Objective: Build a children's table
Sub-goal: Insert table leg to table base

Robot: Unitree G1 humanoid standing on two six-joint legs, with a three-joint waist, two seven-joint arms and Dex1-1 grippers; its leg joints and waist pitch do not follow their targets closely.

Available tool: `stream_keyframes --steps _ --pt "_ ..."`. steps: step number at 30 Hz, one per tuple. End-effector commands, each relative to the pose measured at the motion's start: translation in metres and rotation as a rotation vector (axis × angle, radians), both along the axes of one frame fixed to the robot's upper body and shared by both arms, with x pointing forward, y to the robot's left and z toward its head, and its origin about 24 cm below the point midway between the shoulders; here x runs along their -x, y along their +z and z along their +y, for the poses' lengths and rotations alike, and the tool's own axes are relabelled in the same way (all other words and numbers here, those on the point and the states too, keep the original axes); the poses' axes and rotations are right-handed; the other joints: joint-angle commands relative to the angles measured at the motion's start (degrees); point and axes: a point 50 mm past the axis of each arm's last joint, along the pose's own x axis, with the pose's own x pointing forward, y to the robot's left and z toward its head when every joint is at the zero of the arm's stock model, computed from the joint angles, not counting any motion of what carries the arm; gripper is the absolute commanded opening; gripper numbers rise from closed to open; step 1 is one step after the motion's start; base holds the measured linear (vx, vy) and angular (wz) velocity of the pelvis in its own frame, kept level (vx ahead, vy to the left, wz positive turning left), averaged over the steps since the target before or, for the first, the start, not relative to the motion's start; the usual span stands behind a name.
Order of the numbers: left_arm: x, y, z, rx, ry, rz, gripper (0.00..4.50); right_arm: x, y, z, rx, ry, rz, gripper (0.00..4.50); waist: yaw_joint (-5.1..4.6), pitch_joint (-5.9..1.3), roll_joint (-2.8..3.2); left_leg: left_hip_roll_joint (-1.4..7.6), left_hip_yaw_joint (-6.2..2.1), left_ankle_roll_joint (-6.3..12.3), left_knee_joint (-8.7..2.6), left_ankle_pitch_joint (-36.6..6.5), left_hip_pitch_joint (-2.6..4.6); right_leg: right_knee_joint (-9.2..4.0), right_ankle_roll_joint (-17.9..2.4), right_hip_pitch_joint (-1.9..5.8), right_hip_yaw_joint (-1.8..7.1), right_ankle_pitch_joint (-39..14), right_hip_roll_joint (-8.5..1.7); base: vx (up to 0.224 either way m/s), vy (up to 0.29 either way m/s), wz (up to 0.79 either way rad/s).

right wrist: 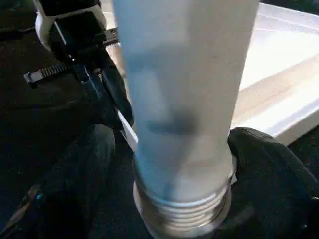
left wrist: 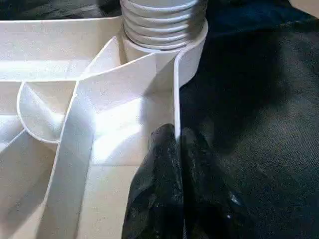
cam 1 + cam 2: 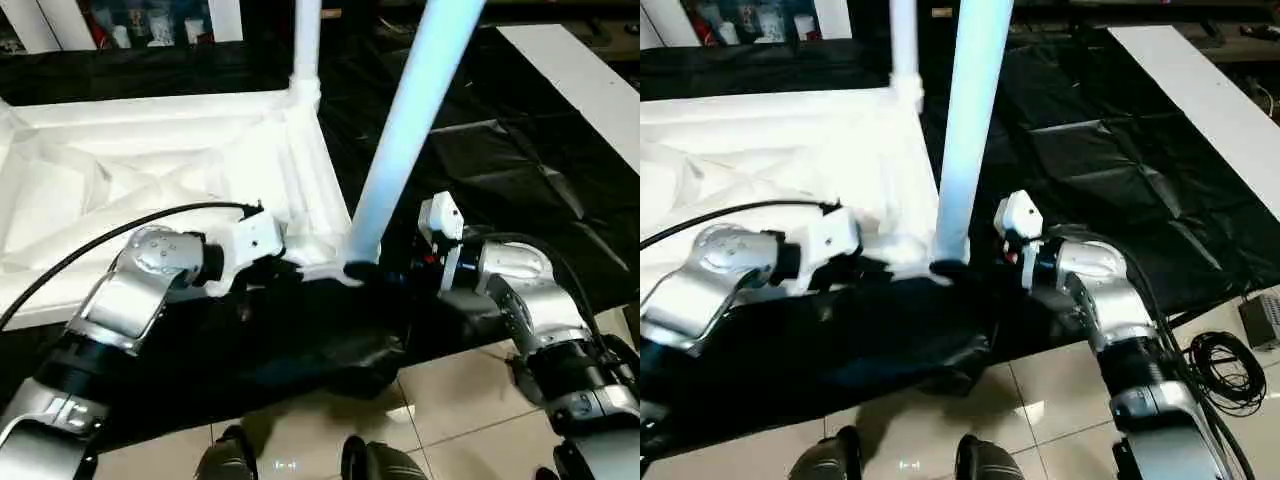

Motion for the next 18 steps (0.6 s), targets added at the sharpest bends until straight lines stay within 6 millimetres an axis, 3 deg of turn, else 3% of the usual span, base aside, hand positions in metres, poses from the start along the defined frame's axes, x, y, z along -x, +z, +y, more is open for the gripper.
stream_keyframes --steps 1,7,9,18 --pt "0.009 -0.014 -0.007 -0.011 -0.070 0.064 0.00 0.002 0.000 0.001 0.011 0.010 -0.004 3.57 -0.23 -3.59 0.32 1.49 -0.12 6.59 -1.90 -3.6 1.91 -2.37 -15.7 2.91 2.51 5.3 -2.86 0.000 0.000 0.00" --pt "0.010 -0.015 -0.007 -0.007 -0.077 0.068 0.00 0.000 -0.005 0.006 0.040 -0.001 -0.018 3.16 -0.20 -3.53 0.07 1.51 -0.14 6.43 -1.87 -3.8 1.95 -2.31 -15.6 2.91 2.49 3.8 -2.92 0.000 0.000 0.00" --pt "0.010 -0.015 -0.007 -0.007 -0.077 0.068 0.00 0.000 -0.005 0.006 0.043 0.001 -0.017 2.81 -0.23 -3.60 0.03 1.48 -0.14 6.61 -1.80 -3.5 1.93 -2.25 -15.5 2.96 2.50 4.2 -2.91 0.000 0.000 0.00" --pt "0.011 -0.016 -0.004 -0.009 -0.071 0.073 0.00 0.001 -0.011 0.005 0.068 0.001 -0.008 2.65 -0.25 -3.69 0.13 1.42 -0.14 7.37 -1.57 -2.9 1.89 -2.04 -15.9 2.99 2.49 5.4 -2.87 0.000 0.000 0.00"
